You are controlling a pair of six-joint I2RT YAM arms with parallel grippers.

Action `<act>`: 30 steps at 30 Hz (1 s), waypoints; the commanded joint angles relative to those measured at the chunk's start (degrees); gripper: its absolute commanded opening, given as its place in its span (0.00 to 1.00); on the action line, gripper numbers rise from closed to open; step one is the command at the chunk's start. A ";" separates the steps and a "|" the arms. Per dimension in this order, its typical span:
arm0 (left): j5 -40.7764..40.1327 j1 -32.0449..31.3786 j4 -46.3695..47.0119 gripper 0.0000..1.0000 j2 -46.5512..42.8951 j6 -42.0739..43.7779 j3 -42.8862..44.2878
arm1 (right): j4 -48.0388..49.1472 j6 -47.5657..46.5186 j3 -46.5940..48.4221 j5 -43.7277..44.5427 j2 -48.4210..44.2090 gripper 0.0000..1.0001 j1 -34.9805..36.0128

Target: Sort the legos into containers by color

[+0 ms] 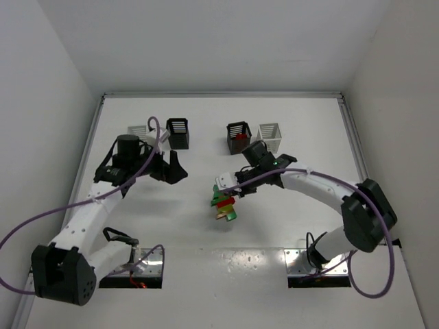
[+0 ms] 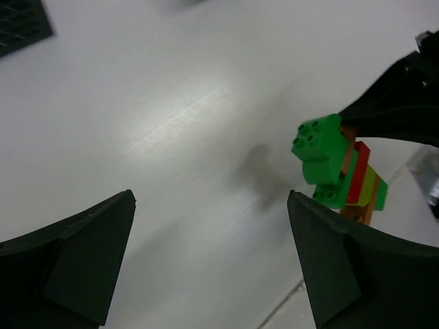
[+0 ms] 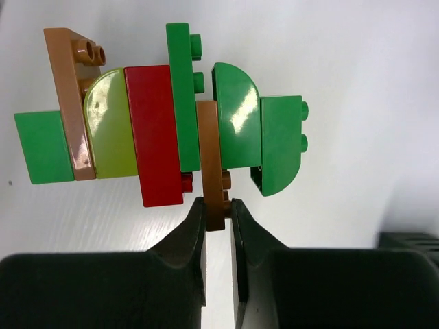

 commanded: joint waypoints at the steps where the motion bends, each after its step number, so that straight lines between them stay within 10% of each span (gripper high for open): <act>1: 17.04 0.97 1.63 0.98 5.46 -2.59 2.89 | 3.38 2.93 2.49 -4.88 -4.75 0.00 2.82; 15: 33.86 0.45 -0.21 0.93 17.95 -5.85 6.69 | 11.64 -5.42 -1.37 5.22 -9.41 0.00 13.98; 30: 28.16 -3.50 -0.22 0.94 16.11 -4.79 1.15 | 27.11 -5.94 -8.76 15.25 -11.87 0.00 16.98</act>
